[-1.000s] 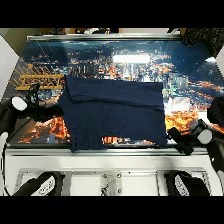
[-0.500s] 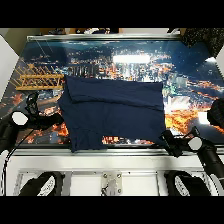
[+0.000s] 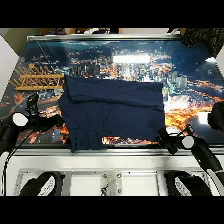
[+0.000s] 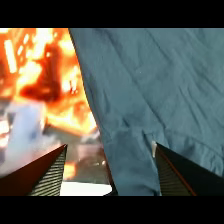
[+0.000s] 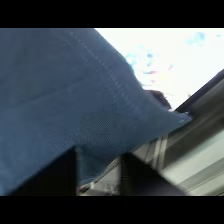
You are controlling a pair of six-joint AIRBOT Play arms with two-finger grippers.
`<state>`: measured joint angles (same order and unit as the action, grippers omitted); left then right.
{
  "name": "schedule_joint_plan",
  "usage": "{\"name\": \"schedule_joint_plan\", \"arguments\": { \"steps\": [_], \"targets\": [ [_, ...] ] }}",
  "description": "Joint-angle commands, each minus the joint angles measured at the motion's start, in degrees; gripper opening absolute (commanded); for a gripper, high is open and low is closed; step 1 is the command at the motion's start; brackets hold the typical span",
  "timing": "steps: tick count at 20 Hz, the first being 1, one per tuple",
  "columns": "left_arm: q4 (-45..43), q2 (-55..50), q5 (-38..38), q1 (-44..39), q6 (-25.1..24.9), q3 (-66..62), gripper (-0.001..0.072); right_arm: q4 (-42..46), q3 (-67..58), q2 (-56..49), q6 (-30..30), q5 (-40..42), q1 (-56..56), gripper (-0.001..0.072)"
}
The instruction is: Fold the clothes and pants, and hang the long-sleeved shirts on hangers.
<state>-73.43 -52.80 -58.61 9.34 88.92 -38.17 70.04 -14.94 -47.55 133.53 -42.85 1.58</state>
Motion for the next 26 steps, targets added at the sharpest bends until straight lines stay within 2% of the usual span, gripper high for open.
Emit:
{"name": "schedule_joint_plan", "arguments": {
  "steps": [1, 5, 7, 10, 16, 17, 18, 19, 20, 21, 23, 26],
  "targets": [
    [-0.1, 0.0, -5.2, 0.1, 0.0, 0.0, 0.0567, -0.1, -0.1, -0.3, -0.7, 1.0, -0.3, 0.0013],
    [0.9, 0.0, -11.8, 0.0, 2.2, 4.7, 0.0568, -0.1, -0.1, -0.2, -0.7, 1.0, -0.3, 0.0013],
    [8.5, 0.0, -11.3, 0.0, 0.9, 9.4, 0.0567, -0.3, -0.1, -0.2, -1.9, 0.9, -0.3, 0.0013],
    [19.6, 0.0, -9.3, 0.0, -3.9, 14.7, 0.0567, -0.3, -0.1, -0.2, -2.0, 0.8, -0.3, 0.0013],
    [20.5, 0.0, -6.4, 0.0, -4.1, 17.9, 0.0565, -0.3, -0.1, -0.2, -3.3, 0.4, -0.3, 0.0013],
    [20.5, 0.0, -5.7, 0.0, -4.1, 17.9, 0.0518, -0.3, -0.1, -0.2, -3.3, 0.1, -0.3, 0.0013],
    [20.5, 0.0, -5.3, 0.0, -4.3, 17.9, 0.0432, -0.3, -0.1, -0.1, -3.3, -0.1, -0.3, 0.0013],
    [20.5, 0.0, -5.0, 0.0, -4.3, 17.9, 0.0424, -0.3, -0.1, -0.1, -3.3, -0.3, -0.3, 0.0013],
    [20.4, 0.0, -4.5, 0.0, -4.3, 17.9, 0.0363, -0.3, -0.1, 0.0, -3.3, -0.8, -0.3, 0.0013],
    [20.4, 0.0, -4.1, 0.0, -4.8, 17.9, 0.0003, -0.3, -0.2, 0.1, -4.4, -1.1, -0.3, 0.0013],
    [18.0, 0.0, -5.6, 0.0, -5.1, 15.9, 0.0013, -0.2, -1.5, 0.7, -7.5, -3.5, -0.1, 0.0013],
    [10.3, 1.1, -16.0, 0.0, -5.1, 7.9, 0.0013, 3.3, -7.2, 1.6, -12.6, -9.6, 0.0, 0.0012]
  ]
}}
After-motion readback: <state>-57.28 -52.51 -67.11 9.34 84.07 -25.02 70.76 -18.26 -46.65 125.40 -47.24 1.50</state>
